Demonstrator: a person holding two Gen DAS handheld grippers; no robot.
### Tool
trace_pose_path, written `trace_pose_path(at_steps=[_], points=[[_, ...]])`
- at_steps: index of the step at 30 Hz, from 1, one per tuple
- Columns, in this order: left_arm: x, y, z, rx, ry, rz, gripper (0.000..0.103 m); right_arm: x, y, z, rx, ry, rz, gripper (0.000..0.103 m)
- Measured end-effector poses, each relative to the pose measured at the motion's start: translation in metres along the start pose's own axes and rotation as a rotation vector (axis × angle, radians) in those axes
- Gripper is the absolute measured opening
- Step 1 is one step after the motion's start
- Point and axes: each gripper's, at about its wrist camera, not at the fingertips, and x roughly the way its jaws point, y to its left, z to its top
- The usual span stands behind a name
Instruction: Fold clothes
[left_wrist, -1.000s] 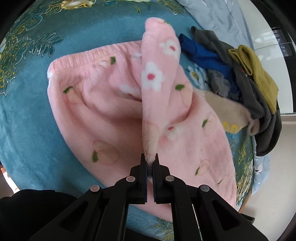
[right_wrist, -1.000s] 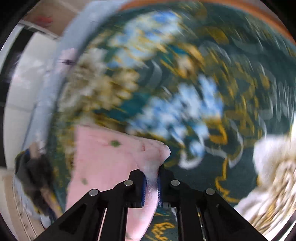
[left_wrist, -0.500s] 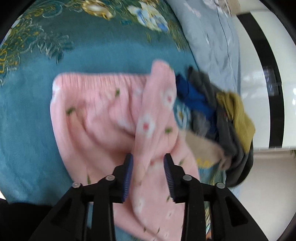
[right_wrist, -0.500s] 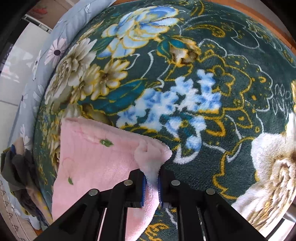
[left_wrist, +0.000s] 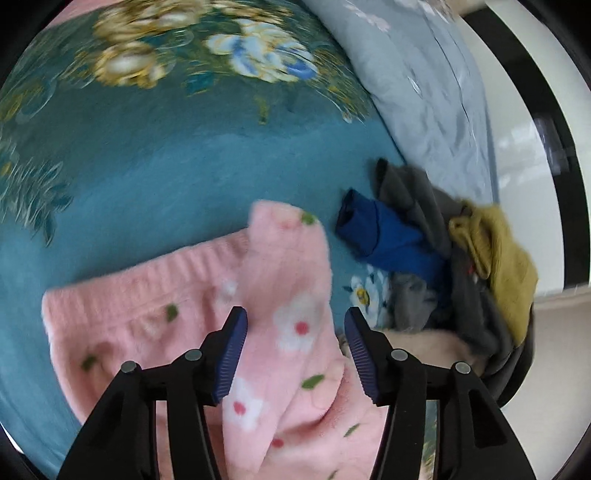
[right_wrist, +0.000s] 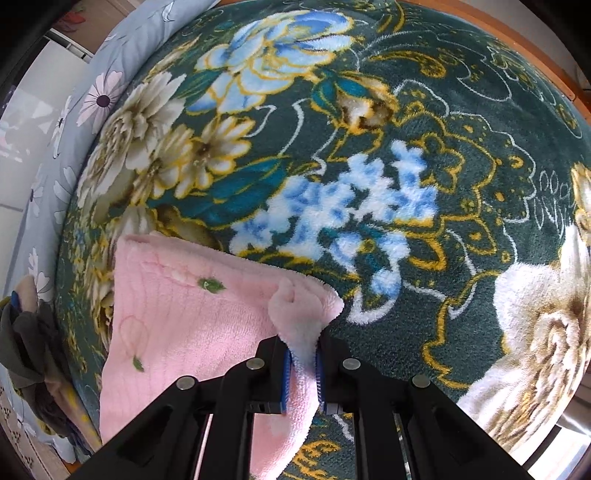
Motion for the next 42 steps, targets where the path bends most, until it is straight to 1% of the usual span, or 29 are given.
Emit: trace_pose_path(at_steps=[1,2,3,4,5,6,7,9,10,11,12,14,16,17,18,19,20,22,23,26,28,31,33,34,36,37,38,39,42], points=[[0.003,-0.002,0.000,0.012,0.014,0.019,0.036,0.000,0.000,0.000,0.000,0.001,-0.005,0.012],[0.006,-0.004,0.000,0.024,0.028,0.038,0.009,0.000,0.001,0.000,0.000,0.002,-0.009,0.012],[0.010,-0.006,0.000,0.029,0.045,0.063,0.002,-0.001,0.001,0.000,0.001,0.004,-0.015,0.012],[0.013,-0.005,0.002,0.021,0.062,0.088,0.003,-0.001,0.001,0.000,0.002,0.006,-0.020,0.012],[0.012,-0.006,0.004,0.018,0.063,0.083,0.002,-0.001,0.001,0.000,0.003,0.008,-0.023,0.012],[0.007,-0.010,0.008,0.023,0.047,0.054,0.002,-0.001,0.001,0.000,0.004,0.010,-0.026,0.012],[-0.006,-0.014,0.011,0.024,0.009,-0.030,0.001,-0.001,0.001,0.000,0.005,0.013,-0.028,0.012],[-0.050,-0.021,0.013,0.008,-0.104,-0.333,0.001,-0.003,-0.001,0.000,0.002,0.014,-0.024,0.012],[-0.077,-0.021,0.010,0.018,-0.165,-0.444,0.002,-0.004,-0.001,-0.001,0.001,0.013,-0.022,0.012],[-0.100,-0.017,0.005,0.035,-0.223,-0.488,0.002,-0.004,-0.003,-0.002,0.003,0.011,-0.019,0.012],[-0.111,-0.009,-0.001,0.038,-0.243,-0.473,0.002,-0.005,-0.004,-0.003,0.005,0.009,-0.016,0.012],[-0.110,0.019,-0.009,0.006,-0.194,-0.353,0.002,-0.004,-0.007,-0.005,0.015,0.009,-0.016,0.012],[-0.086,0.060,-0.020,-0.080,-0.069,-0.154,0.002,-0.002,-0.007,-0.006,0.020,0.010,-0.023,0.012],[-0.074,0.081,-0.027,-0.133,-0.013,-0.080,0.002,-0.002,-0.006,-0.006,0.016,0.010,-0.030,0.012],[-0.064,0.099,-0.033,-0.194,0.025,-0.057,0.002,-0.002,-0.004,-0.006,0.006,0.011,-0.040,0.012],[-0.057,0.116,-0.040,-0.252,0.051,-0.048,0.002,-0.002,-0.003,-0.006,-0.003,0.011,-0.047,0.012],[-0.053,0.130,-0.045,-0.303,0.055,-0.067,0.002,-0.003,-0.003,-0.007,-0.011,0.012,-0.052,0.012],[-0.052,0.142,-0.048,-0.355,0.047,-0.095,0.002,-0.004,-0.005,-0.007,-0.012,0.011,-0.050,0.012],[-0.054,0.141,-0.047,-0.355,0.035,-0.101,0.002,-0.006,-0.006,-0.008,-0.009,0.009,-0.046,0.012],[-0.079,0.120,-0.042,-0.258,-0.075,-0.156,0.002,-0.004,0.002,-0.009,-0.006,0.002,-0.041,0.012],[-0.091,0.112,-0.042,-0.219,-0.099,-0.165,0.002,-0.008,-0.001,-0.012,-0.009,-0.001,-0.036,0.012],[-0.077,0.121,-0.042,-0.191,-0.026,-0.080,0.002,-0.008,-0.005,-0.014,-0.004,-0.001,-0.032,0.012],[-0.062,0.135,-0.042,-0.218,0.043,-0.088,0.002,-0.007,-0.004,-0.015,-0.004,0.000,-0.037,0.012],[-0.057,0.140,-0.042,-0.247,0.056,-0.124,0.002,-0.008,-0.004,-0.015,-0.007,0.000,-0.041,0.012],[-0.051,0.149,-0.043,-0.289,0.055,-0.171,0.015,-0.009,-0.002,-0.017,-0.012,0.001,-0.048,0.012],[-0.047,0.150,-0.041,-0.296,0.054,-0.173,0.036,-0.010,-0.001,-0.019,-0.013,0.002,-0.049,0.012],[-0.044,0.151,-0.038,-0.302,0.053,-0.174,0.052,-0.011,0.000,-0.020,-0.013,0.002,-0.048,0.012],[-0.040,0.152,-0.036,-0.309,0.051,-0.175,0.055,-0.011,-0.001,-0.019,-0.012,0.002,-0.048,0.012],[-0.028,0.150,-0.026,-0.324,0.042,-0.160,0.055,-0.012,-0.001,-0.020,-0.009,0.001,-0.048,0.012]])
